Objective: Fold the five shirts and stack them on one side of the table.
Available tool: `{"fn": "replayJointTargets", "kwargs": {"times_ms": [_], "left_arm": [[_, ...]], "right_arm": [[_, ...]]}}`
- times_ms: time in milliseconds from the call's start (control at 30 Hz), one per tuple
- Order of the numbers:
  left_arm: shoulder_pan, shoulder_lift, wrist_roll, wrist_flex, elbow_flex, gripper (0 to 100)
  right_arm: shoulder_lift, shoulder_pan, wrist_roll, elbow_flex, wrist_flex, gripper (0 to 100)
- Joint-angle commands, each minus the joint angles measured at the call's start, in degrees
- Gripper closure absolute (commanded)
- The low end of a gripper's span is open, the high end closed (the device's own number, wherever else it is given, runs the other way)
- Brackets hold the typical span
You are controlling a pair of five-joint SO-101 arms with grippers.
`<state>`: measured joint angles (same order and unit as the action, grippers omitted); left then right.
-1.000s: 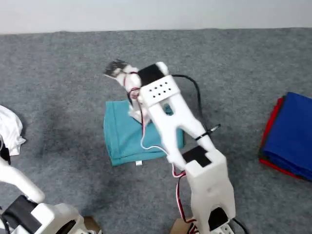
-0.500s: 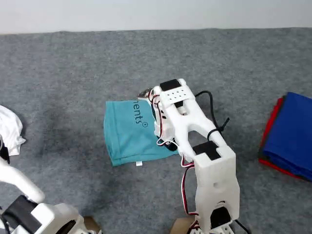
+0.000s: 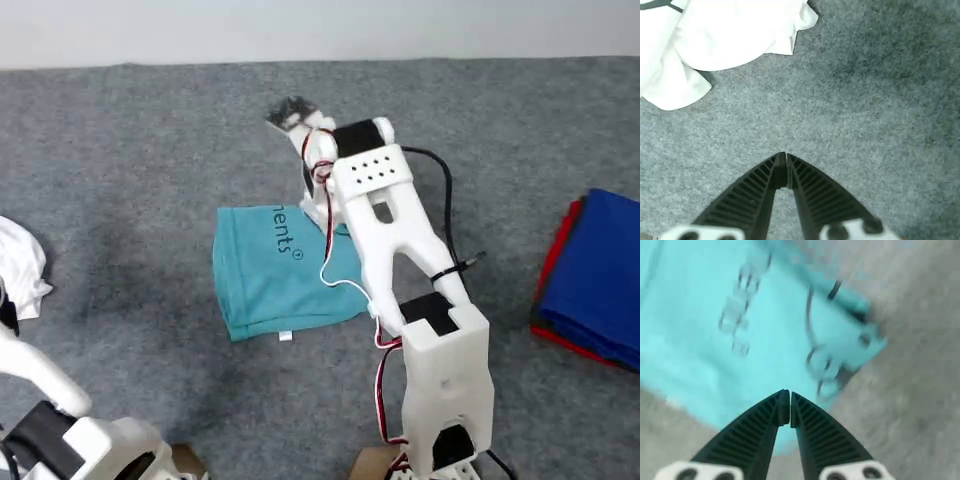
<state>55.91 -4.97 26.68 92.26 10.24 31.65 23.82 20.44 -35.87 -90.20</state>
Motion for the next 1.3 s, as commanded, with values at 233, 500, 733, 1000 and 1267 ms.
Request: {"fn": "replayJointTargets", "kwargs": {"times_ms": [233, 500, 733, 1000, 1267], "left_arm": [[-0.18, -0.26, -0.09, -0.44, -0.22, 99], [-0.44, -0.26, -0.26, -0.44, -0.22, 99], [-0.26, -0.62, -0.26, -0.53, 1.1, 99], [-0.18, -0.7, -0.26, -0.88, 3.21, 99], [-0.18, -0.7, -0.26, -0.88, 3.21, 99]], "right_arm": [[6.46, -0.57, -18.9, -7.82, -9.54, 74.5], [7.6, 5.23, -25.05, -8.09, -11.21, 69.0], [12.18, 3.65, -27.96, -8.09, -5.76, 69.0], [20.18, 3.21, -27.6, -8.09, -5.58, 70.3], [20.26, 1.89, -21.8, -10.55, -12.09, 97.8]]}}
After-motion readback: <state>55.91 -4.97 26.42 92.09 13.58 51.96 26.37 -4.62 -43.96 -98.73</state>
